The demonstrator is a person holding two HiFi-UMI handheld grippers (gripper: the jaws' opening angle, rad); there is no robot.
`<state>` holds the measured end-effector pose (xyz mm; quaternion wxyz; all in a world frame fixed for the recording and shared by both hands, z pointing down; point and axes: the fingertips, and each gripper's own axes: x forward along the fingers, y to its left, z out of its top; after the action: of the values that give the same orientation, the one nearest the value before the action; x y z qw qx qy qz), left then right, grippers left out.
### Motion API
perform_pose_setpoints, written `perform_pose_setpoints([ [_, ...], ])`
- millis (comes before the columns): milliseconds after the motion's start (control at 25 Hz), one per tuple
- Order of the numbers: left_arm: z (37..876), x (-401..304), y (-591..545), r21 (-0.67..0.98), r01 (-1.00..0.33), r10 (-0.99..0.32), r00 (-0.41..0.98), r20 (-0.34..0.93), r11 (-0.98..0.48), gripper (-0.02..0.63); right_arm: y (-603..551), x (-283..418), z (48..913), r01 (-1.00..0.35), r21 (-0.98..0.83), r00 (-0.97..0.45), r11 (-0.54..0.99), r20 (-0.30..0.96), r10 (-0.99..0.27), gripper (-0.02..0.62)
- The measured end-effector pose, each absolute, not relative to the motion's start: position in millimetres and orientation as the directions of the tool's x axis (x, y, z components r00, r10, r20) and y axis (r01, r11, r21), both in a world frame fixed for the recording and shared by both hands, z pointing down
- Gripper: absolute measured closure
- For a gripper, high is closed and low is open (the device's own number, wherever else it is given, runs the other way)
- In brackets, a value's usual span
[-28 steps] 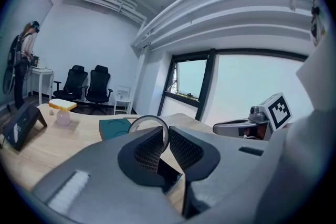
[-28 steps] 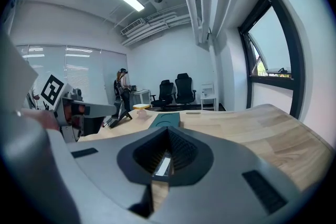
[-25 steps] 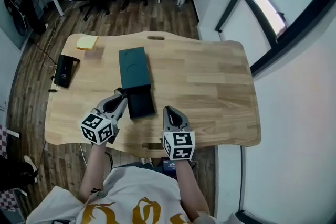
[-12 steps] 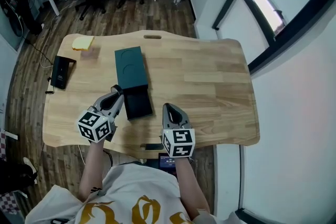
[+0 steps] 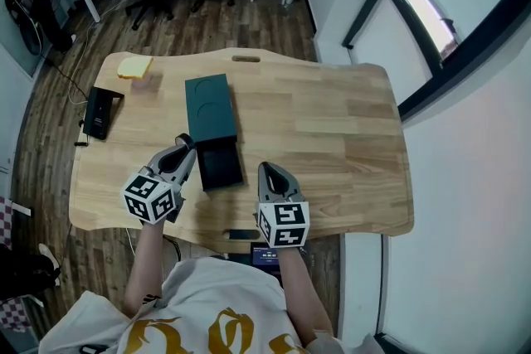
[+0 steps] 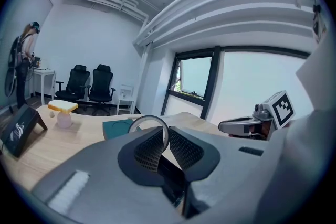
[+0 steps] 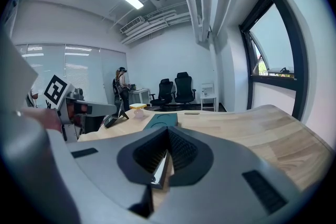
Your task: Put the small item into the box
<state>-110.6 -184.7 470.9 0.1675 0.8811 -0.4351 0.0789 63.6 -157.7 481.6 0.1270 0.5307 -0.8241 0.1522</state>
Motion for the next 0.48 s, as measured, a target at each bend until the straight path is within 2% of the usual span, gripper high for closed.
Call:
perform_pose_setpoints([
  [480,500,-103,-200,0.234,-0.786,-0.707,0.617,0.345,-0.572,0.569,-174,76,502,-0.919,-0.132,-0.393,0.372,0.396,-0.830,0.591],
])
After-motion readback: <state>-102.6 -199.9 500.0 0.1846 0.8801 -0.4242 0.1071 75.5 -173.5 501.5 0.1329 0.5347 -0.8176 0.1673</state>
